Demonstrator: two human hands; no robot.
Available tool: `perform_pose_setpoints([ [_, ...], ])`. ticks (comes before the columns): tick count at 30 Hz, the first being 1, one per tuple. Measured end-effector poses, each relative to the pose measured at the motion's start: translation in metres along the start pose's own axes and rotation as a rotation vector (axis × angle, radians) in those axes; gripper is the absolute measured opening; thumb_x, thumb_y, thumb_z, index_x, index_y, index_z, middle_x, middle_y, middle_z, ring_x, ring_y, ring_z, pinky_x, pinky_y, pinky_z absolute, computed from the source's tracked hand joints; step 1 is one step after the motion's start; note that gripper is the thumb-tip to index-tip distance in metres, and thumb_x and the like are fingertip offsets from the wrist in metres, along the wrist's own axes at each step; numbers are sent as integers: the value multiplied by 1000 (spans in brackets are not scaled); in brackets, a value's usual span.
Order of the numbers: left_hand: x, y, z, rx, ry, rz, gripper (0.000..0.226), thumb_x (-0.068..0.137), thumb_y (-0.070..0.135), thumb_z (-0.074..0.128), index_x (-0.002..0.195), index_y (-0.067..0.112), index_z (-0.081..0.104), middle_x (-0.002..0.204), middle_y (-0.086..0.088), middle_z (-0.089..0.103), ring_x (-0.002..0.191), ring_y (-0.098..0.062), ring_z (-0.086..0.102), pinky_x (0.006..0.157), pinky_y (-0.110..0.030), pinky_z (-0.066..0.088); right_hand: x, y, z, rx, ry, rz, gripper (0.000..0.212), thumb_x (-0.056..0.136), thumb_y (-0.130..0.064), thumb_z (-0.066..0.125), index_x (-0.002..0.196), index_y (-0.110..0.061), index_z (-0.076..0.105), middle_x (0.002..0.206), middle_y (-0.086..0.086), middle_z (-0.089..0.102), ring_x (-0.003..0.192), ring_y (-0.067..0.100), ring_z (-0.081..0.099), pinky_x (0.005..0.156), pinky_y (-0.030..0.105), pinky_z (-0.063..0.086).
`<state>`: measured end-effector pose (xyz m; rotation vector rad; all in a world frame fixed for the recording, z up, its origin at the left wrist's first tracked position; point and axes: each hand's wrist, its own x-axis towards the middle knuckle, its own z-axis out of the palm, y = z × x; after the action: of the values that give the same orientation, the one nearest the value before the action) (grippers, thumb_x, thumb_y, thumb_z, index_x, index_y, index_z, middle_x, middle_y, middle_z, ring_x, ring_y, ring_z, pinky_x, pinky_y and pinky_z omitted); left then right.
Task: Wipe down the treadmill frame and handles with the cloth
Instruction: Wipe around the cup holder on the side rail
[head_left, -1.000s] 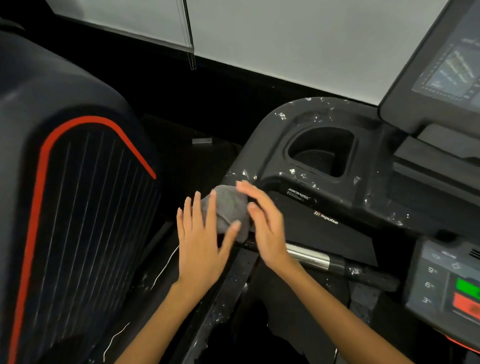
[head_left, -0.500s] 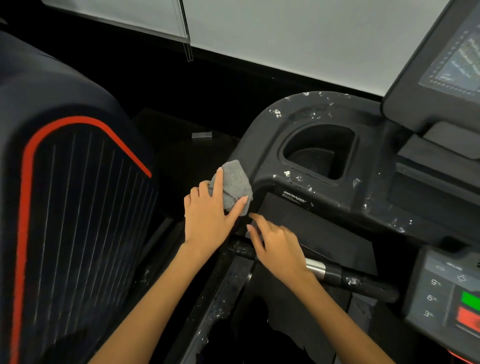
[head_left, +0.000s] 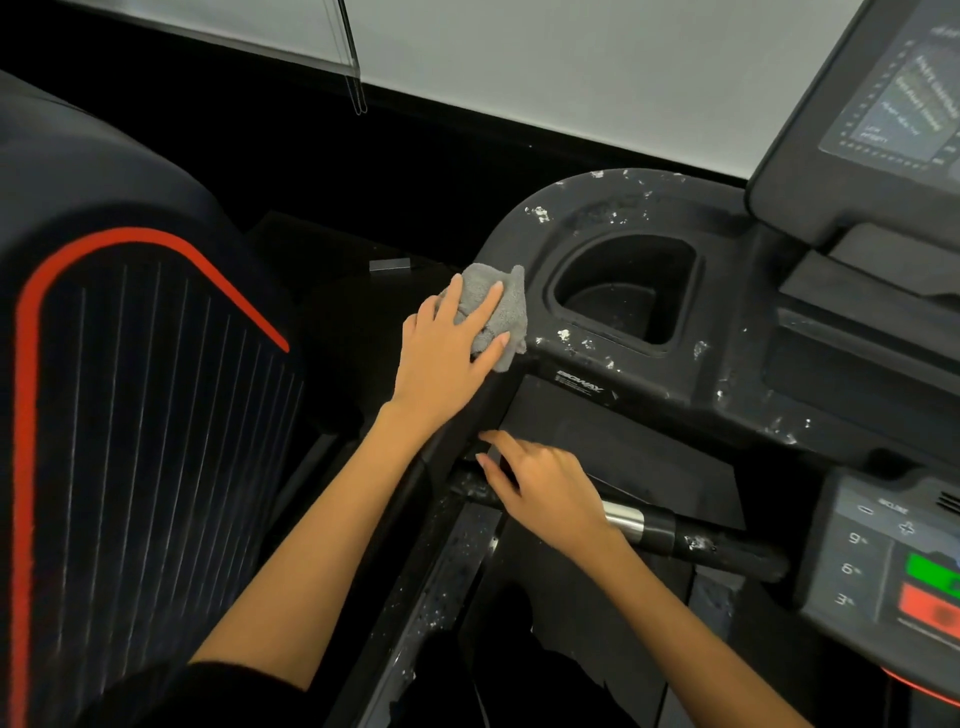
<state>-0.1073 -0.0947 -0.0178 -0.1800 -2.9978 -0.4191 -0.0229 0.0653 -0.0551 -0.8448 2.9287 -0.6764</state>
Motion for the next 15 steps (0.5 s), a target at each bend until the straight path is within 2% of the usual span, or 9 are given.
perform_pose_setpoints([
  [5, -35, -14, -10, -23, -9, 115, 54, 97, 46, 31, 147, 28, 32, 154, -10, 26, 138, -27, 29, 106, -42, 34, 0, -1, 0, 2, 25, 14, 36, 100, -40, 39, 119, -18, 60, 77, -5, 69, 59, 11, 64, 48, 26, 49],
  [8, -65, -20, -16, -28, -24, 113, 56, 97, 47, 31, 149, 25, 27, 156, -9, 22, 142, -25, 24, 109, -41, 30, -1, -1, 0, 10, 30, 8, 33, 100, -38, 42, 119, -18, 60, 80, -5, 70, 60, 11, 64, 50, 26, 50],
  [12, -71, -15, -17, 52, -55, 58, 64, 96, 52, 23, 150, 17, 26, 153, -16, 27, 138, -32, 31, 106, -45, 34, -1, 0, 0, 18, 38, 16, 30, 101, -36, 45, 120, -18, 60, 84, -4, 71, 62, 11, 65, 52, 24, 48],
  [15, -48, -3, -11, 165, -62, 44, 66, 96, 50, 19, 148, 11, 27, 149, -20, 33, 132, -37, 39, 103, -49, 40, -1, 1, 1, 38, 42, 28, 31, 102, -37, 41, 121, -19, 59, 85, -5, 70, 63, 10, 65, 52, 26, 51],
])
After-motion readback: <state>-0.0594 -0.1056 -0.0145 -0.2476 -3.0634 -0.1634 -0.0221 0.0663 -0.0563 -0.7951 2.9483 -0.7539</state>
